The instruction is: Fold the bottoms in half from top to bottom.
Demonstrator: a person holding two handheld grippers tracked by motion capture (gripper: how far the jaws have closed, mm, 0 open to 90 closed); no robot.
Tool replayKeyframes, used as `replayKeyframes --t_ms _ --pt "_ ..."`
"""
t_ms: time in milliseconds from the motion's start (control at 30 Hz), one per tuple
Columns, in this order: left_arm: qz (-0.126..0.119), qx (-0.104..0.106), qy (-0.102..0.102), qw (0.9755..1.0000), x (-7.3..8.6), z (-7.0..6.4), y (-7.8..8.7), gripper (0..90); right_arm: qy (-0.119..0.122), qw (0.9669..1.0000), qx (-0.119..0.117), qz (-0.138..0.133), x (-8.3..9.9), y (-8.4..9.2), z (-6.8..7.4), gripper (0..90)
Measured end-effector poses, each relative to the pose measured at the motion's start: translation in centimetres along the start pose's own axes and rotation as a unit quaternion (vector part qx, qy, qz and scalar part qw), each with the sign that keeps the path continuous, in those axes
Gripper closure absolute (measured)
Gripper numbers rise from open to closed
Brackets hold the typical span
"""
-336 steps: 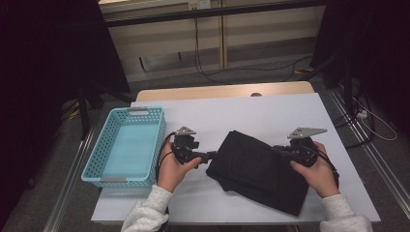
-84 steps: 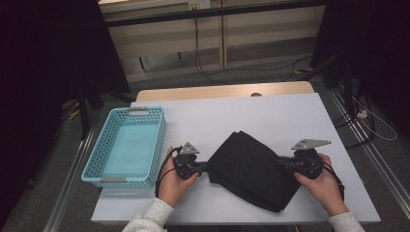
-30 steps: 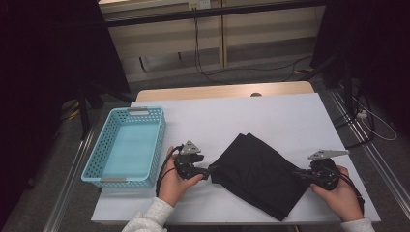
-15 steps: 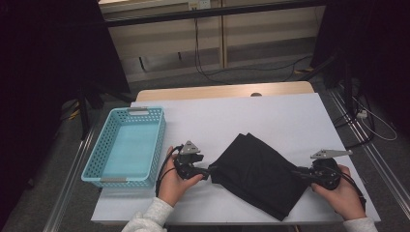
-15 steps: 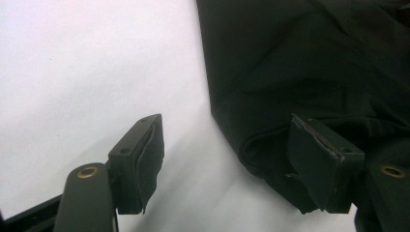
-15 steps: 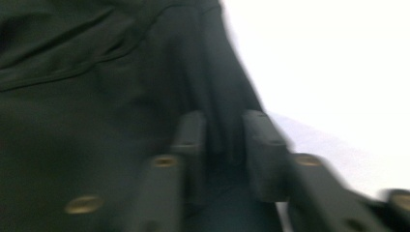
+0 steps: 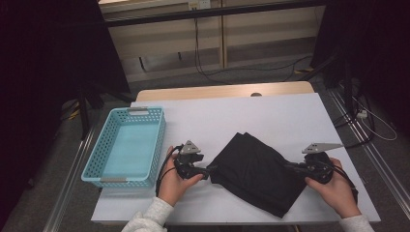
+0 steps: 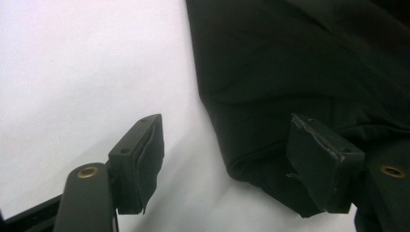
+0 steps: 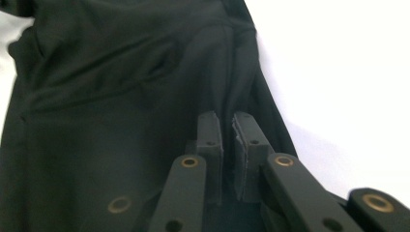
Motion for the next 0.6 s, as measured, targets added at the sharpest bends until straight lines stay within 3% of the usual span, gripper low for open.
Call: replayKeyframes --t_ms 167,300,433,500,600 --pt "-0.001 0.0 0.002 1.0 0.1 0.1 0.1 29.9 -0.005 0.9999 0.008 0.009 -0.2 -0.8 -0.6 82.8" --pt "-0.002 -0.002 0.001 1.0 0.2 0.2 0.3 29.9 -0.007 0.9999 0.01 0.006 0.3 -0.1 -0.8 82.7" --pt "-0.003 -0.002 0.0 1.0 0.1 0.1 0.3 29.9 -0.027 0.9996 0.009 0.004 0.9 1.3 -0.7 82.5" --pt "-0.001 -0.001 -0.002 1.0 0.1 0.1 0.3 29.9 -0.035 0.9991 0.023 0.006 1.3 2.0 -0.7 82.3" --pt "-0.002 -0.001 -0.001 1.0 0.0 0.0 0.2 29.9 -0.047 0.9975 0.042 0.032 2.6 2.1 -1.1 82.2"
Point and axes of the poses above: each handheld gripper's, and its own axes: y roughly backward along the jaws, x roughly out of its underside, z roughly to its left, the point moved 6 cm from there along -y, roughly forward along the jaws, and after that the axes turned 2 degrees about -y, right-handed, at the moved point
